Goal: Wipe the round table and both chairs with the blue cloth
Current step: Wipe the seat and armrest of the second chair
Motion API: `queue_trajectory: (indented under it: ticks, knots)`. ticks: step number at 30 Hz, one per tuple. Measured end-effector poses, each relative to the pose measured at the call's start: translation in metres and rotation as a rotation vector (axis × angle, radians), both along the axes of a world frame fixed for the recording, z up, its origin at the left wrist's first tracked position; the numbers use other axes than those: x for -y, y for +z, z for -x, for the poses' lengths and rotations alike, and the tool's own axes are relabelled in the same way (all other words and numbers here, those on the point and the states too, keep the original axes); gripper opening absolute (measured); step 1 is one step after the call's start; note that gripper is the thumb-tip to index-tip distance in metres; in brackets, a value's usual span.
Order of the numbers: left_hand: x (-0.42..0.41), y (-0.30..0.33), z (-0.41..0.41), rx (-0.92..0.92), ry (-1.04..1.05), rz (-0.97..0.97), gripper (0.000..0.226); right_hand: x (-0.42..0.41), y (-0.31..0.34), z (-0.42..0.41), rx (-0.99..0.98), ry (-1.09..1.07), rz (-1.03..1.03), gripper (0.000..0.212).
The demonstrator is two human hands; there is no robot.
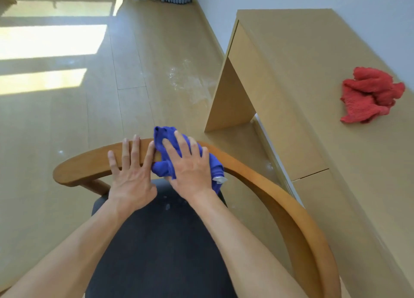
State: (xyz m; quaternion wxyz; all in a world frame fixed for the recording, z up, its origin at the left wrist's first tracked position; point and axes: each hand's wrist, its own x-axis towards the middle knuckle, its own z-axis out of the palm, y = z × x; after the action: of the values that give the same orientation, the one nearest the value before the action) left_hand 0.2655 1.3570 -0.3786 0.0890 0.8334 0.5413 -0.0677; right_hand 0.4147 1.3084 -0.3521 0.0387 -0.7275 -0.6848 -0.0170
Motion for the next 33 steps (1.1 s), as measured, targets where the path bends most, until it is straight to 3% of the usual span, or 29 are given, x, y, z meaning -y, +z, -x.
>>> queue_trajectory:
  ticks: [5, 10, 14, 19, 25, 33]
  knots:
    - [-0.004, 0.004, 0.012, -0.031, -0.048, 0.008, 0.113, 0.003, 0.004, -0.013, -0.01, 0.103, 0.045, 0.082]
    - [-0.004, 0.009, 0.013, -0.031, -0.056, 0.026, 0.111, 0.064, 0.018, -0.1, 0.058, -0.183, 0.088, 0.077]
    - [-0.004, 0.012, 0.013, 0.006, -0.065, 0.048, 0.106, 0.068, 0.02, -0.102, 0.097, -0.304, 0.19, 0.081]
    - [-0.002, 0.014, 0.035, 0.152, -0.084, 0.02, 0.104, 0.035, 0.013, -0.064, 0.073, -0.221, 0.084, 0.087]
    - [-0.007, 0.008, 0.112, 0.177, 0.326, -0.049, 0.102, -0.005, 0.007, 0.002, 0.022, -0.042, 0.022, 0.084]
    - [-0.015, 0.0, 0.127, 0.205, 0.297, 0.109, 0.106, -0.054, 0.006, 0.147, -0.125, 0.313, 0.114, 0.088]
